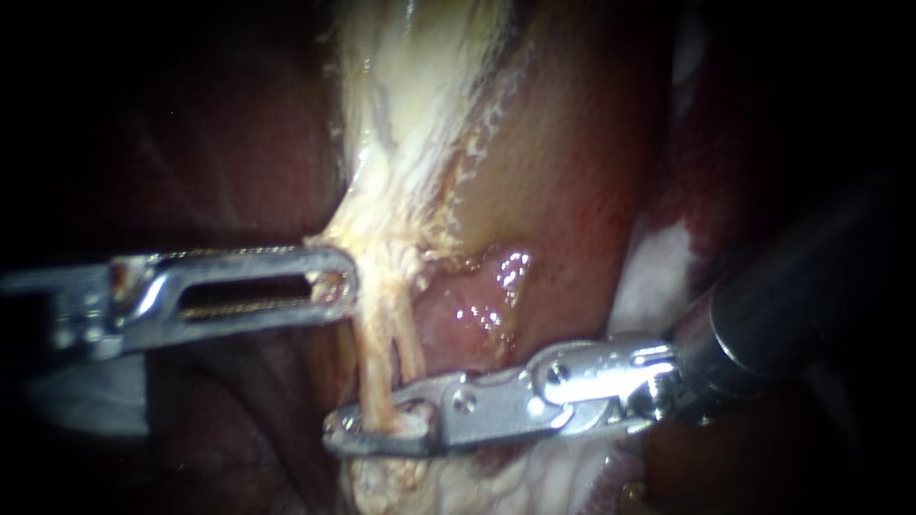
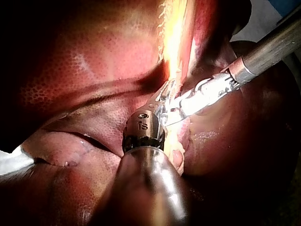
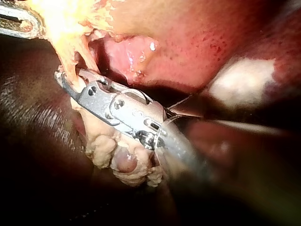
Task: Clipping second clip left tube
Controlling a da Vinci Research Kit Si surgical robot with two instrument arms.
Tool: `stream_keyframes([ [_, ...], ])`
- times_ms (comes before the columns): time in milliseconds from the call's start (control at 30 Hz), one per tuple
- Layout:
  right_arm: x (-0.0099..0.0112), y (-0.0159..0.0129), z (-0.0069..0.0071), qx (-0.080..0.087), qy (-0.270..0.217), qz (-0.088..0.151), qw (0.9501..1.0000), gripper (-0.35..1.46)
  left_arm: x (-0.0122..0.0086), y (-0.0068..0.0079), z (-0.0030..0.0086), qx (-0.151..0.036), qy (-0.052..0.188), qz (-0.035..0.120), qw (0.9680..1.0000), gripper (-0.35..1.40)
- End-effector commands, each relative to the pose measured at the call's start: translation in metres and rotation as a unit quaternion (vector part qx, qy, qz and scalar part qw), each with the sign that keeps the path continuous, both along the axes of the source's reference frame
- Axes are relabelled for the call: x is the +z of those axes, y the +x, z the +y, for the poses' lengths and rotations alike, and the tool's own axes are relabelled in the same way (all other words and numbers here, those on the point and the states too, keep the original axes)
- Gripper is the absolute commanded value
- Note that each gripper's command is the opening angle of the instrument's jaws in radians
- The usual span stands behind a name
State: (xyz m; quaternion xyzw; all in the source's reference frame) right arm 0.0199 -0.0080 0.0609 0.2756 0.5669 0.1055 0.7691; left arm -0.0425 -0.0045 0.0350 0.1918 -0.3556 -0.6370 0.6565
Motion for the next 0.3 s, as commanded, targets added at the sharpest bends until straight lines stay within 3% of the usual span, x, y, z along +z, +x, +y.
stream_keyframes([
  [33, 0.0001, 0.0000, 0.0000, 0.000, 0.000, 0.000, 1.0000, -0.35, 0.0000, 0.0000, 0.0000, 0.000, 0.000, 0.000, 1.0000, -0.35],
  [300, 0.0002, 0.0000, 0.0000, 0.001, 0.000, 0.000, 1.0000, -0.35, 0.0001, 0.0000, 0.0001, 0.000, 0.000, 0.000, 1.0000, -0.35],
])
